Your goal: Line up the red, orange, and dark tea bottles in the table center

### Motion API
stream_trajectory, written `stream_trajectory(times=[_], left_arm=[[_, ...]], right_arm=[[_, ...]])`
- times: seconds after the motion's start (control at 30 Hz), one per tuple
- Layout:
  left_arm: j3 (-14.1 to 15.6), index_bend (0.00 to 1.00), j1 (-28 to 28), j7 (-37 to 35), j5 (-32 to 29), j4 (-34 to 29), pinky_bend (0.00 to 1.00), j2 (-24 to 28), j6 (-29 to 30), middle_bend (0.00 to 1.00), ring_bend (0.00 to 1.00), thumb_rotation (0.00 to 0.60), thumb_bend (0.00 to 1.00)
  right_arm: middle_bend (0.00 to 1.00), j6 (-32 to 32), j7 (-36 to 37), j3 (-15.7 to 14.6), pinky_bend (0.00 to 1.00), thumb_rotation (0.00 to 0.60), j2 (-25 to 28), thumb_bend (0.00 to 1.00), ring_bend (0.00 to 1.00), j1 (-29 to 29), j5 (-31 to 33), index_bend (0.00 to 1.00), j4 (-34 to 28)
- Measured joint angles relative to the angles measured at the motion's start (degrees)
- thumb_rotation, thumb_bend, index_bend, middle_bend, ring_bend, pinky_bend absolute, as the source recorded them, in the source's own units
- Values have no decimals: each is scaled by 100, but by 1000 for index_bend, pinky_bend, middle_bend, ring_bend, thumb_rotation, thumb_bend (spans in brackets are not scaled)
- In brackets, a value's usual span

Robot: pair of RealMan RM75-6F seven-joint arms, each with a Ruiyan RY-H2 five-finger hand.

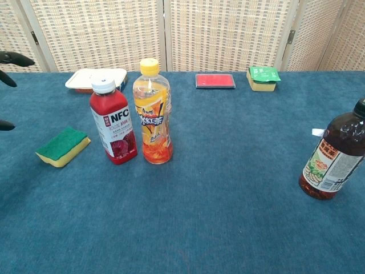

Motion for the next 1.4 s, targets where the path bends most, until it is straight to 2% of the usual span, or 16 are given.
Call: stream_trajectory(times=[0.17, 0.33, 0.53, 0.67, 1.0, 1.4], left_arm=[[307, 0, 500, -52, 578, 66, 420, 91, 520, 2, 161, 600, 86], [641, 0, 956, 25, 1159, 180, 419, 100, 1003, 2, 159, 600, 86], [826, 0, 1388, -24, 1673, 461, 419, -47, 1459, 14, 159, 600, 86], [838, 4, 1567, -147, 1884, 693, 416, -132, 1687, 20, 159, 600, 86], [699, 13, 1825, -273, 2091, 893, 414, -41, 1949, 24, 159, 600, 86], [562, 16, 1949, -406, 2109, 894, 414, 9, 1882, 31, 159, 600, 86]], right_arm=[[322, -57, 170, 23, 455, 600, -169, 248, 288, 151, -103, 408, 218], [294, -114, 427, 18, 454, 600, -349, 153, 284, 321, -252, 327, 475], [262, -239, 841, -31, 435, 600, -591, 46, 250, 558, -435, 263, 861], [250, -338, 1071, -43, 415, 600, -887, 3, 236, 753, -507, 244, 1275], [249, -609, 1569, -145, 399, 600, -1584, 0, 232, 1249, -689, 243, 2119], [249, -770, 2500, -365, 399, 600, -2081, 0, 232, 1531, -747, 242, 2725]])
